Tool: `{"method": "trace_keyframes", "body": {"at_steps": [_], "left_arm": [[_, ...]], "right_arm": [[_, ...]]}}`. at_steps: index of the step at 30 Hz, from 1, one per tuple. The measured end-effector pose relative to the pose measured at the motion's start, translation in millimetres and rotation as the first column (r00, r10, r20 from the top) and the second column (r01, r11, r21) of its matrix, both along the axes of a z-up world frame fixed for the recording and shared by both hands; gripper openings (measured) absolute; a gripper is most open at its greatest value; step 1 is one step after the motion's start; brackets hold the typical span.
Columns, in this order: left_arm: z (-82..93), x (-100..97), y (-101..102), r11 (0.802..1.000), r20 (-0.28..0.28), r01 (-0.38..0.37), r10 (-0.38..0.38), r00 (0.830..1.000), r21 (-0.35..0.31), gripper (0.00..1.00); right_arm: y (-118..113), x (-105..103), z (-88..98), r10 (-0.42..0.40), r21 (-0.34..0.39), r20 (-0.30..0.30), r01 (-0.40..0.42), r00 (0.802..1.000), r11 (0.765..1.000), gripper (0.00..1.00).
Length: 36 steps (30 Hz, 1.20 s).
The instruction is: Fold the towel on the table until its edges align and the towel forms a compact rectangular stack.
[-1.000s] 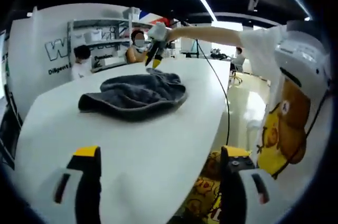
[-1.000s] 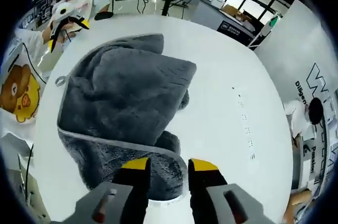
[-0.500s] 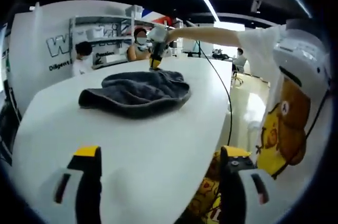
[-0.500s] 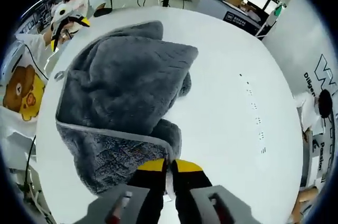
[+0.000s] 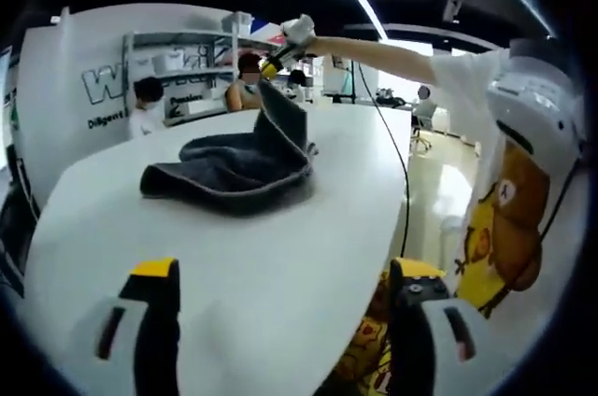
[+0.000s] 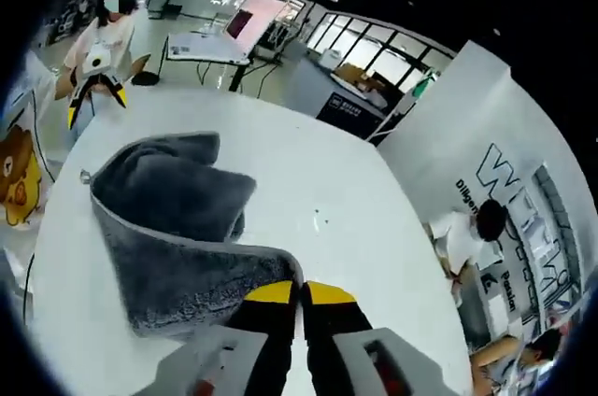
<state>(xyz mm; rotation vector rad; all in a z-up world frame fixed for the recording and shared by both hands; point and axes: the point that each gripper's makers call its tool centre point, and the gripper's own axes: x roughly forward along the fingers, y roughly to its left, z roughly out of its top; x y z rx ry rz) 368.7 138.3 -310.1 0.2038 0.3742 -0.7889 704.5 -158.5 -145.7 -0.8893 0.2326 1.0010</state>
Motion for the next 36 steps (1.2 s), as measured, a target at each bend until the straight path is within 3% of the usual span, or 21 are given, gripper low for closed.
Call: {"method": "trace_keyframes", "body": {"at_steps": [7,14,20,22,25,27,28,29,32,33,36], "left_arm": [[3.6,1.4,2,1.0,0.005,-0.018,0.018,1.0,-0.004,0.98],[6.1,0.8,-3,1.0,0.012,-0.012,0.012,1.0,-0.006,0.98],[9.6,0.2,0,1.0,0.018,-0.021,0.021,1.0,-0.008,0.97],[10.5,-0.3,1,1.0,0.021,-0.024,0.024,0.999,-0.009,0.97],[9.8,-2.1,2,1.0,0.02,-0.024,0.024,0.999,-0.01,0.97],[8.5,-3.5,2,1.0,0.018,-0.022,0.022,1.0,-0.01,0.97],[7.6,-4.2,2,1.0,0.017,-0.02,0.02,1.0,-0.01,0.97],[7.0,-4.7,1,1.0,0.016,-0.019,0.019,1.0,-0.011,0.97],[5.5,-6.4,0,1.0,0.014,-0.012,0.013,1.0,-0.016,0.97],[4.8,-7.1,0,1.0,0.013,-0.009,0.01,1.0,-0.017,0.97],[2.3,-9.6,-2,1.0,0.006,0.003,-0.003,1.0,-0.016,0.97]], "right_arm": [[8,1,73.0,-0.055,0.167,0.184,0.024,0.981,0.986,0.02],[26,10,125.3,-0.111,0.242,0.313,0.034,0.943,0.97,0.02],[42,10,188.6,-0.136,0.334,0.477,-0.035,0.868,0.942,0.02],[43,2,196.1,-0.128,0.362,0.489,-0.067,0.863,0.93,0.02],[33,-3,189.8,-0.111,0.361,0.481,-0.08,0.87,0.929,0.02],[22,-7,176.2,-0.102,0.355,0.461,-0.078,0.882,0.932,0.02],[16,-13,159.2,-0.075,0.351,0.417,-0.085,0.906,0.933,0.02],[9,-17,148.0,-0.066,0.336,0.415,-0.085,0.908,0.938,0.02],[-16,-34,99.1,-0.024,0.3,0.327,-0.08,0.945,0.951,0.02],[-25,-43,80.9,-0.01,0.274,0.315,-0.081,0.949,0.958,0.02],[-52,-75,26.0,0.036,0.278,0.207,-0.094,0.978,0.956,0.02]]}}
